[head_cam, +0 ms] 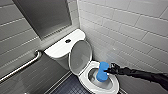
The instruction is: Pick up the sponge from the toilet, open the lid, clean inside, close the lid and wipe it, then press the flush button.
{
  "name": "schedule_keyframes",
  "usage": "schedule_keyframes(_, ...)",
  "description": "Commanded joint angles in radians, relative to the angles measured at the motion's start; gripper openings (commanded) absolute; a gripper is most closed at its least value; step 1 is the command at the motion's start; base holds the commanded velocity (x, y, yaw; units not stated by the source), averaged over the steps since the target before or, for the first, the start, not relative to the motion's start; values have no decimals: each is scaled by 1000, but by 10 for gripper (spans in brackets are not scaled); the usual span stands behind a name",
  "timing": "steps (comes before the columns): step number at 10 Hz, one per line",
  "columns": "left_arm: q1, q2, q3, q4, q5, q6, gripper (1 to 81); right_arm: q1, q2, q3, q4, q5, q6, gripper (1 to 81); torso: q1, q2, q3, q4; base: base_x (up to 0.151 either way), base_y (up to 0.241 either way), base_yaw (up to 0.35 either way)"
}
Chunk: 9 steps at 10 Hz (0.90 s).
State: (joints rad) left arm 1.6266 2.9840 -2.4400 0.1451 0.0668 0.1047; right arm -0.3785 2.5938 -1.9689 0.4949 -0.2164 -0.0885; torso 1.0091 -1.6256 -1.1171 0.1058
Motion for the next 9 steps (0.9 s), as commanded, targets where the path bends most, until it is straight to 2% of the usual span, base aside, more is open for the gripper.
schedule_keyframes(1,45,3,13,-10,93,7,811,137,22,24,17,-46,-2,10,63,-97,0,0,0,0,0)
schedule_keyframes(2,45,3,13,-10,93,7,811,143,30,23,11,-46,-2,10,21,-34,0,0,0,0,0)
schedule_keyframes(3,45,4,13,-9,93,7,811,146,41,16,16,-46,-2,10,42,-69,0,0,0,0,0)
schedule_keyframes(5,43,6,13,-9,93,7,811,147,65,-11,13,-46,-2,10,55,-95,-65,0,0,0,0)
schedule_keyframes(6,43,7,13,-9,93,7,811,155,70,-17,11,-46,-2,10,58,-102,-18,0,0,0,0)
schedule_keyframes(9,45,6,13,-10,94,7,811,196,71,-31,4,-46,-2,10,61,-104,-58,0,0,0,0)
